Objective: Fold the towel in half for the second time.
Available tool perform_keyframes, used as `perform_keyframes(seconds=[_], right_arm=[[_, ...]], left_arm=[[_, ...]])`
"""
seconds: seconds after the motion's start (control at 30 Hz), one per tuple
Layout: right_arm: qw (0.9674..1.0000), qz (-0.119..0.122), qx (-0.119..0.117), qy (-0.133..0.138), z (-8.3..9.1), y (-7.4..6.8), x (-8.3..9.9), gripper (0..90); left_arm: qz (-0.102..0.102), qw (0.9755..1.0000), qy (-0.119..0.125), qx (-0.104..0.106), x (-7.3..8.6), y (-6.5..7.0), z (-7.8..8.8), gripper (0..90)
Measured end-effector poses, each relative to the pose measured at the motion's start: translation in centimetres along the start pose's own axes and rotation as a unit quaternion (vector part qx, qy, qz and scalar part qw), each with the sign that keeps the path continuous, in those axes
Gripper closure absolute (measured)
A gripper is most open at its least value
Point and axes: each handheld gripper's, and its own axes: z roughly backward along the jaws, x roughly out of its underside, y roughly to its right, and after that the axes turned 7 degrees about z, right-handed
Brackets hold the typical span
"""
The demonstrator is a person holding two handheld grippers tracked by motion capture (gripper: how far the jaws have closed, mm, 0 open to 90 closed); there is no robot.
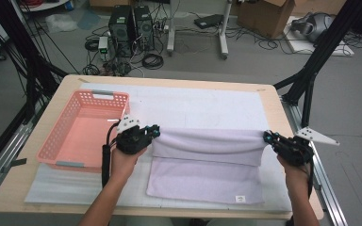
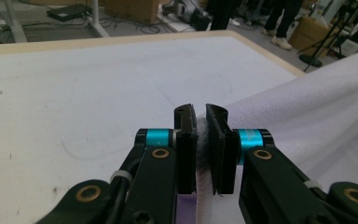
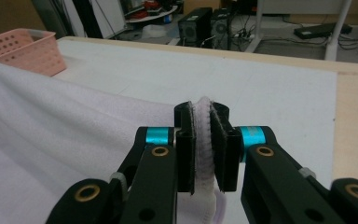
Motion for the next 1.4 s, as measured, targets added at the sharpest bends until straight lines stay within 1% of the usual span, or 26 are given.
perform_keyframes(seconds=[0.2,0.27,0.4,0.43,0.5,0.57,0.6,0.67,0.73,0.77,0.8,0.83,0.87,0.9,0.93,1.03,1.07,1.1,1.17,1.2,1.23,1.3,1.37,1.4], right_arm=[[0.9999,0.007,-0.013,-0.004,1.9,-1.6,1.7,80.4],[0.9999,0.004,-0.016,-0.001,2.4,-2.0,2.1,80.2],[0.9998,0.002,-0.019,-0.004,3.4,-2.9,3.2,79.7],[0.9998,0.002,-0.019,-0.004,3.7,-3.1,3.4,79.6],[0.9998,0.006,-0.018,-0.010,4.2,-3.5,3.8,79.3],[0.9997,0.005,-0.019,-0.013,4.8,-4.0,4.3,79.0],[0.9996,0.009,-0.019,-0.018,5.1,-4.2,4.6,78.9],[0.9993,0.010,-0.020,-0.029,5.7,-4.7,5.2,78.9],[0.9990,0.010,-0.021,-0.037,6.1,-5.0,5.8,78.8],[0.9989,0.006,-0.022,-0.040,6.4,-5.2,6.1,78.8],[0.9987,0.004,-0.025,-0.045,6.5,-5.4,6.3,78.0],[0.9983,0.010,-0.024,-0.053,6.6,-5.7,6.6,75.5],[0.9976,0.014,-0.022,-0.063,6.7,-5.9,6.8,70.3],[0.9973,0.016,-0.021,-0.069,6.8,-6.0,7.0,62.5],[0.9973,0.011,-0.017,-0.071,7.0,-6.0,7.1,58.0],[0.9990,-0.010,-0.004,-0.043,8.1,-5.7,7.0,50.1],[0.9992,-0.023,-0.002,-0.032,8.4,-5.6,6.9,50.0],[0.9994,-0.026,0.001,-0.024,8.7,-5.4,6.9,50.0],[0.9993,-0.028,0.004,-0.023,9.0,-5.4,6.9,50.5],[0.9992,-0.029,0.004,-0.027,8.9,-5.4,7.0,51.3],[0.9992,-0.025,0.003,-0.031,8.7,-5.4,7.2,52.4],[0.9989,-0.024,-0.005,-0.041,8.2,-5.6,7.3,53.8],[0.9984,-0.022,-0.015,-0.051,7.5,-6.0,7.4,54.0],[0.9978,-0.022,-0.020,-0.060,7.0,-6.2,7.4,53.8]], left_arm=[[0.000,0.9998,-0.011,0.013,2.7,0.6,2.1,81.2],[0.002,0.9998,-0.014,0.015,3.3,0.7,2.5,81.2],[0.003,0.9997,-0.016,0.015,4.5,1.0,3.3,80.3],[0.006,0.9997,-0.016,0.015,4.8,1.2,3.6,80.0],[0.003,0.9997,-0.018,0.013,5.4,1.5,4.0,78.1],[0.005,0.9997,-0.022,0.014,6.0,1.7,4.3,77.2],[0.005,0.9997,-0.023,0.012,6.3,1.9,4.6,76.7],[0.012,0.9995,-0.026,0.010,7.0,2.0,5.0,76.5],[0.017,0.9994,-0.029,0.008,7.6,2.2,5.4,74.4],[0.019,0.9992,-0.033,0.010,7.8,2.3,5.6,71.7],[0.024,0.9990,-0.036,0.008,8.0,2.4,5.7,66.7],[0.025,0.9989,-0.040,0.004,8.2,2.6,5.8,61.6],[0.025,0.9988,-0.042,-0.001,8.5,2.7,5.9,58.2],[0.027,0.9986,-0.045,-0.005,8.6,2.8,5.9,54.7],[0.029,0.9984,-0.047,-0.009,8.8,2.8,5.9,51.1],[0.032,0.9982,-0.050,-0.015,9.1,2.9,5.9,48.3],[0.033,0.9981,-0.050,-0.014,9.1,3.0,5.9,48.3],[0.031,0.9982,-0.049,-0.013,9.1,3.0,5.8,48.3],[0.024,0.9983,-0.051,-0.012,9.1,3.2,5.6,49.4],[0.023,0.9983,-0.053,-0.012,9.1,3.2,5.5,50.1],[0.021,0.9983,-0.054,-0.009,9.1,3.3,5.3,50.7],[0.018,0.9980,-0.060,-0.004,9.1,3.5,4.9,52.9],[0.014,0.9973,-0.072,0.000,9.3,3.6,4.4,55.6],[0.010,0.9968,-0.079,0.002,9.3,3.7,4.2,58.6]])
